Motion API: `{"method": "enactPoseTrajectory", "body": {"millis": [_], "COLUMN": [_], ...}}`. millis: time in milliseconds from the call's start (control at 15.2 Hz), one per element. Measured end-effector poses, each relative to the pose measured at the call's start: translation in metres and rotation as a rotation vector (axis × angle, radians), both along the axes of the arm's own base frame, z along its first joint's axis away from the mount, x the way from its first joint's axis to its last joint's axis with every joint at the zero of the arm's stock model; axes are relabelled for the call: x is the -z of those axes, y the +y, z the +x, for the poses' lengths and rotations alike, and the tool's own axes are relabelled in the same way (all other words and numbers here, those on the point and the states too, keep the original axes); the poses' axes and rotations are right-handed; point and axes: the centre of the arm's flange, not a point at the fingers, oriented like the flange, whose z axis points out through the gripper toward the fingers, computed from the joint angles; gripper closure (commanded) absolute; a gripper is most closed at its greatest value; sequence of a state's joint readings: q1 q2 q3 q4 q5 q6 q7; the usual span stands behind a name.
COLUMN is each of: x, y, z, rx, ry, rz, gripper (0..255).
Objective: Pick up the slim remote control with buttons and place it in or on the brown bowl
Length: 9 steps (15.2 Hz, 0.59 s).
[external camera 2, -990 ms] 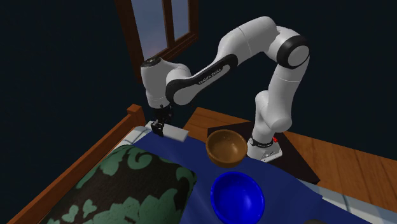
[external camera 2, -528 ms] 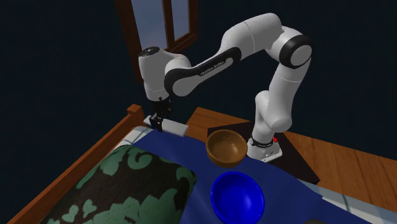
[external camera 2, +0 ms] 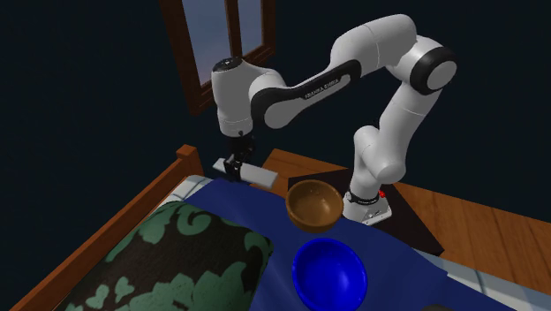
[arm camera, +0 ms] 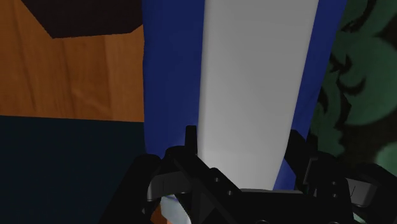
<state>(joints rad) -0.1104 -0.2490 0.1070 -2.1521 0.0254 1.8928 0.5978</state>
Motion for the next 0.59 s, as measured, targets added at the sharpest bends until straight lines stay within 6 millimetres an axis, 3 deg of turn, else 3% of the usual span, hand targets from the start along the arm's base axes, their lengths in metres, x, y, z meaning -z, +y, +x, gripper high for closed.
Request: {"method": "enactPoseTrajectory", "body": {"millis": [594], "x": [0.001], "y": [0.048], "z": [-0.104], "rx": [-0.001], "ry": [-0.001], "rz": [0.001], "gripper": [255]}}
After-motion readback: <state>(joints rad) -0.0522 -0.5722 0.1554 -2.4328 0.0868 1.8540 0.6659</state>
